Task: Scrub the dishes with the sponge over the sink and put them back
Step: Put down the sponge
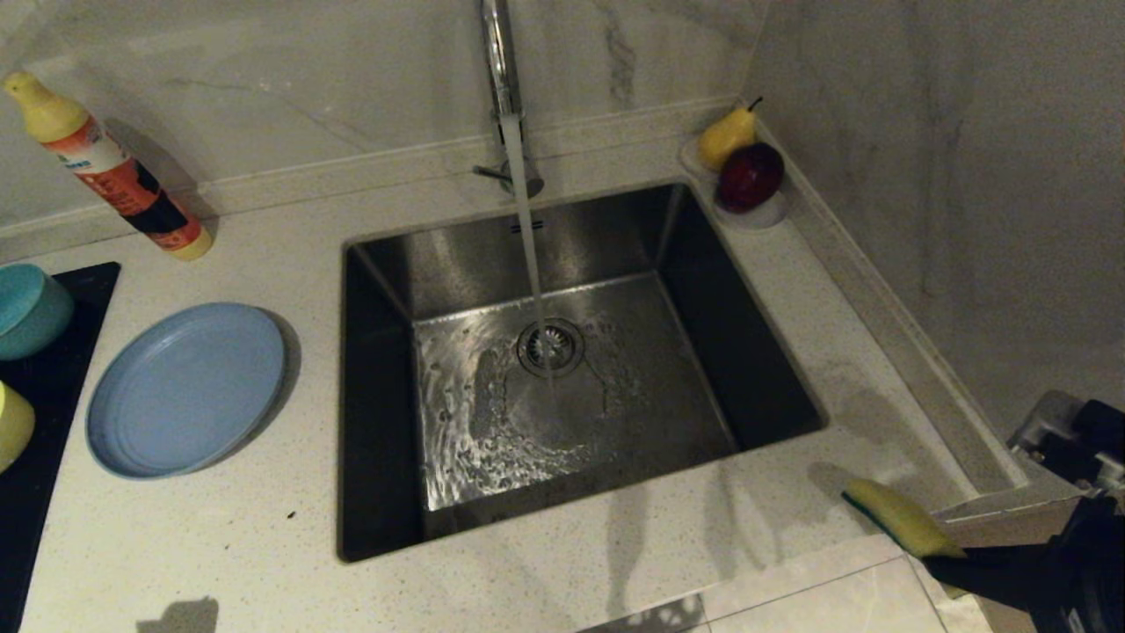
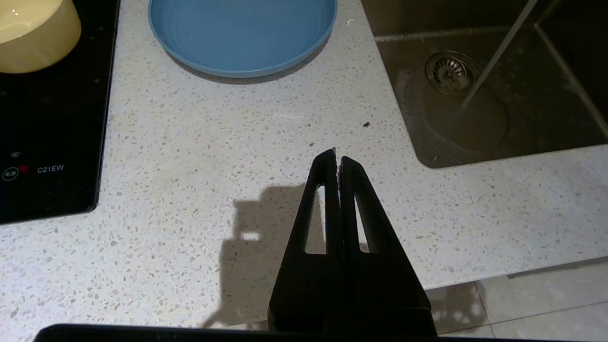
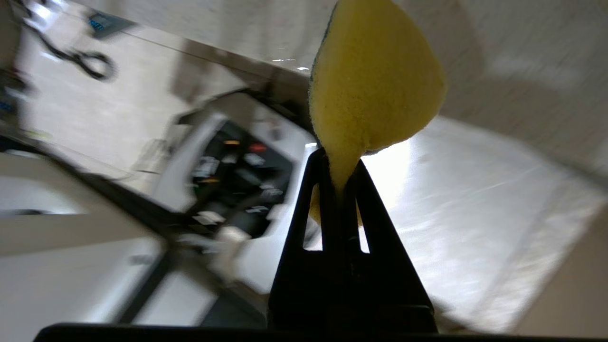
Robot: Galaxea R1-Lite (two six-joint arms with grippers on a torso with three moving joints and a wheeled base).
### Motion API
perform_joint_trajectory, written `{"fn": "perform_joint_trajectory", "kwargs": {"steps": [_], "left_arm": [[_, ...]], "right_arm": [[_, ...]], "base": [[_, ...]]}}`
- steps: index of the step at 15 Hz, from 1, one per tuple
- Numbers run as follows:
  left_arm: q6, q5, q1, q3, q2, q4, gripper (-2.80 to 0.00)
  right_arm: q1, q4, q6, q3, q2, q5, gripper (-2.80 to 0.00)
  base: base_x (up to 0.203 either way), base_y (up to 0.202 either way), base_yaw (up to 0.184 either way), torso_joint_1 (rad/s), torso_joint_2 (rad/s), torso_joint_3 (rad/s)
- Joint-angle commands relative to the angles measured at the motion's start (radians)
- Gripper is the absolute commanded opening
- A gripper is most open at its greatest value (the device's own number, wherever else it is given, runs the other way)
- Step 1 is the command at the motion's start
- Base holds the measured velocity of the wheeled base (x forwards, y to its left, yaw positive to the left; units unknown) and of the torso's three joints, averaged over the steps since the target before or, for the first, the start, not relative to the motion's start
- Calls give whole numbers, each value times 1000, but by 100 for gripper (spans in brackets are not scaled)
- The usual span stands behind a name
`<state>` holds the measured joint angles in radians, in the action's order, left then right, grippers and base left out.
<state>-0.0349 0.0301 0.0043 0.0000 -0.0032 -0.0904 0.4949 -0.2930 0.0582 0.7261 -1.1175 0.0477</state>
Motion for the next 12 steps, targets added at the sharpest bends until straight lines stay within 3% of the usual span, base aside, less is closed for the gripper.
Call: {"fn": "perform_joint_trajectory", "kwargs": {"steps": [1, 6, 12], "left_arm": [[0, 1, 0, 36, 3, -1, -280], [0, 1, 0, 36, 3, -2, -280], [0, 1, 0, 37, 3, -2, -280]], "right_arm": [[-16, 92, 49, -63, -24, -28, -280], [-62, 260, 129, -169, -42, -44, -280], [-96, 391, 245, -183, -106, -115, -280]], "base": [[0, 0, 0, 0, 0, 0], [0, 0, 0, 0, 0, 0], [0, 0, 0, 0, 0, 0]]}}
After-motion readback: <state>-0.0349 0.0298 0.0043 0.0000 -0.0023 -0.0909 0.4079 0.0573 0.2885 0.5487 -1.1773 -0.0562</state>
